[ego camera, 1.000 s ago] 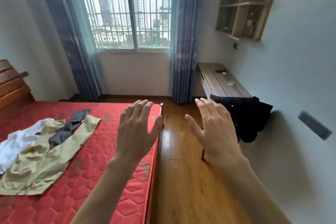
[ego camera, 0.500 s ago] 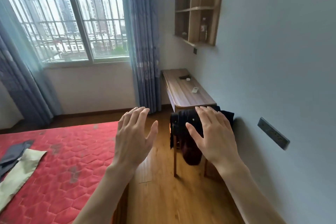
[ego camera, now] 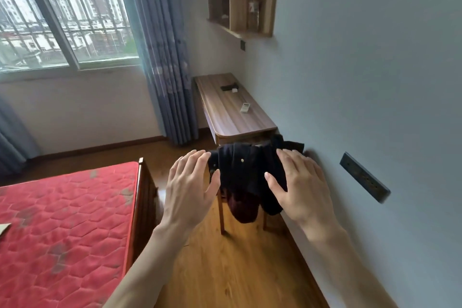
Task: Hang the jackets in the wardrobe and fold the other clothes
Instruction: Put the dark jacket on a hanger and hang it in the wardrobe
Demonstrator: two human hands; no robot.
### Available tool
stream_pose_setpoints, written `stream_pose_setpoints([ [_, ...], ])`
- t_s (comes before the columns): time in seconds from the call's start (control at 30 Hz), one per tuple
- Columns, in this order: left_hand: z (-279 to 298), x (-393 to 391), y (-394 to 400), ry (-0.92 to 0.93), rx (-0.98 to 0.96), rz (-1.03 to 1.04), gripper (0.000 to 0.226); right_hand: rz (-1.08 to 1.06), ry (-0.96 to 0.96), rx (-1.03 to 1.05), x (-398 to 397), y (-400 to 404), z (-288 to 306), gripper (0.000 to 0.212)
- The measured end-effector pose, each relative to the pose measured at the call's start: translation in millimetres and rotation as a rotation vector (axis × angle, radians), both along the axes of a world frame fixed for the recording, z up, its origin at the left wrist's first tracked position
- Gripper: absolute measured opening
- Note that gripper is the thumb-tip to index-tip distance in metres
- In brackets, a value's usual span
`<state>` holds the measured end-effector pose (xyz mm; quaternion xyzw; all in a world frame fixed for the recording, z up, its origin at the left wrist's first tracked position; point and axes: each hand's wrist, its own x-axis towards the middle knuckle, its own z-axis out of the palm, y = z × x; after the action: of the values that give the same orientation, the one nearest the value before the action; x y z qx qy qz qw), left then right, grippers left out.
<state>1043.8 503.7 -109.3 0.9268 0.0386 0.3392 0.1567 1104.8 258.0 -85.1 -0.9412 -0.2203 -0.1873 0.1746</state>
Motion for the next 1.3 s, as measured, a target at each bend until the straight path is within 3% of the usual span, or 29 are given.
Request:
stream_pose_setpoints([
  [0.53, -110, 192, 65, 0.164, 0.033, -0.19, 0.044, -0.093, 0.164, -0.065, 165, 55, -80, 0.061],
  [1.03, -212, 252, 61, 0.405, 0.071, -0.379, 0.039, -0.169, 0.53, -0.068, 215, 67, -204, 0.062],
  [1.17, -238, 267, 46, 0.504, 0.089, -0.443, 0.038, -0.179, 0.629, -0.136, 229, 78, -254, 0.073],
  [1.3, -262, 272, 31, 0.647, 0.088, -0.451, 0.039, -0.174, 0.702, -0.296, 235, 86, -300, 0.099],
])
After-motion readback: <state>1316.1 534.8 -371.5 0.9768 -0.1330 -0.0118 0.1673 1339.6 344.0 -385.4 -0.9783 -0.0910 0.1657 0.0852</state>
